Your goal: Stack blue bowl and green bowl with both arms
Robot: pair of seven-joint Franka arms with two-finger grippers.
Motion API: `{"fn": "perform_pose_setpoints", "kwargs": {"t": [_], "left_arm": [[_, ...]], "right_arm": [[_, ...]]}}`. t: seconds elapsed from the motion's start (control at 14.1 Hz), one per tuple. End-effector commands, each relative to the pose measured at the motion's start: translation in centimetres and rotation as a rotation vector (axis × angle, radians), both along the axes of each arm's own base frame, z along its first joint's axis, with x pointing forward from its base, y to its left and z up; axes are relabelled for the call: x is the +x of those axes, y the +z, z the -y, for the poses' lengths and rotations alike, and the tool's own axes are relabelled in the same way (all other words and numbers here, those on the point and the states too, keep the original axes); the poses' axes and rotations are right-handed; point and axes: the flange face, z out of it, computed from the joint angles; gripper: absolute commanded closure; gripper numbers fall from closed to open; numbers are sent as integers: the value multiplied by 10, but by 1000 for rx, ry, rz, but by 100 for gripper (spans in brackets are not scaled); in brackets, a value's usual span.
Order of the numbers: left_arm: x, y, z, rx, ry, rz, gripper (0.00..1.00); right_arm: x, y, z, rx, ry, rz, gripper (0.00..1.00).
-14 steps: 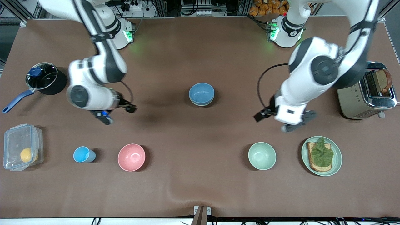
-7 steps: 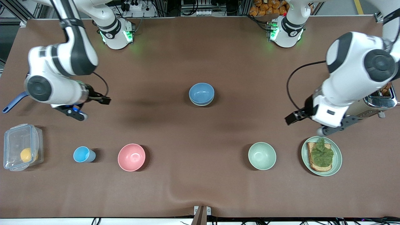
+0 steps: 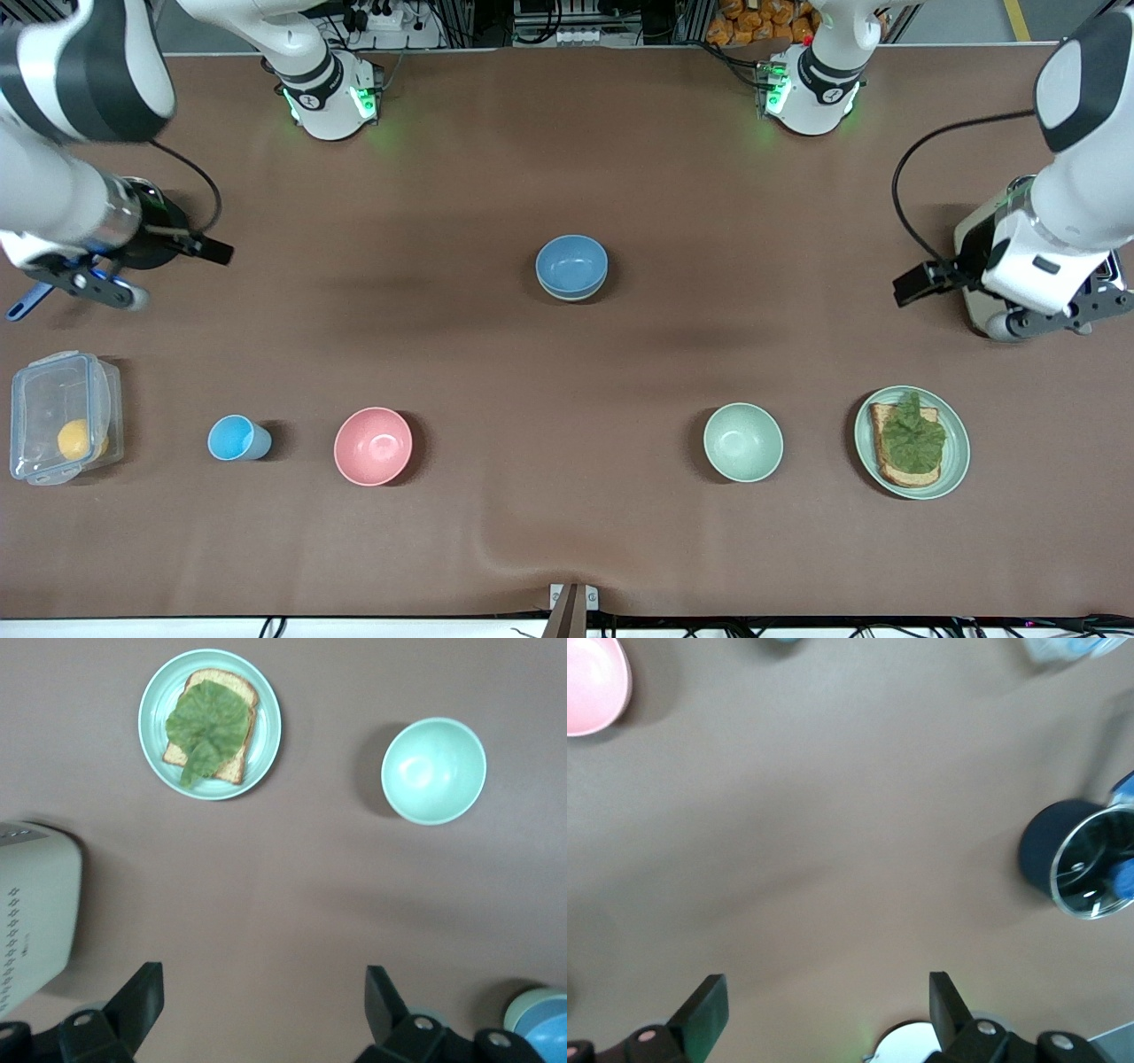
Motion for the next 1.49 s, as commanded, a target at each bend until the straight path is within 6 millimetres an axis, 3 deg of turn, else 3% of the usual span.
{"fn": "perform_pose_setpoints", "kwargs": {"t": [0.0,0.28,0.42,0.78,1.42], "left_arm": [[-23,23,7,9,-37,4,0],[-51,51,-14,10,-112,-2,0],[-55,53,-17,10,-146,-32,0],[-57,53,-8,16,-161,-41,0],[-54,65,-10,-14,-146,-12,0]], "right_arm": [[-20,34,25,-8,80,43,0],[-31,71,37,-14,140,78,0],[-31,85,37,-12,136,81,0],[-31,95,26,7,145,94,0],[-31,119,29,8,140,137,0]]}}
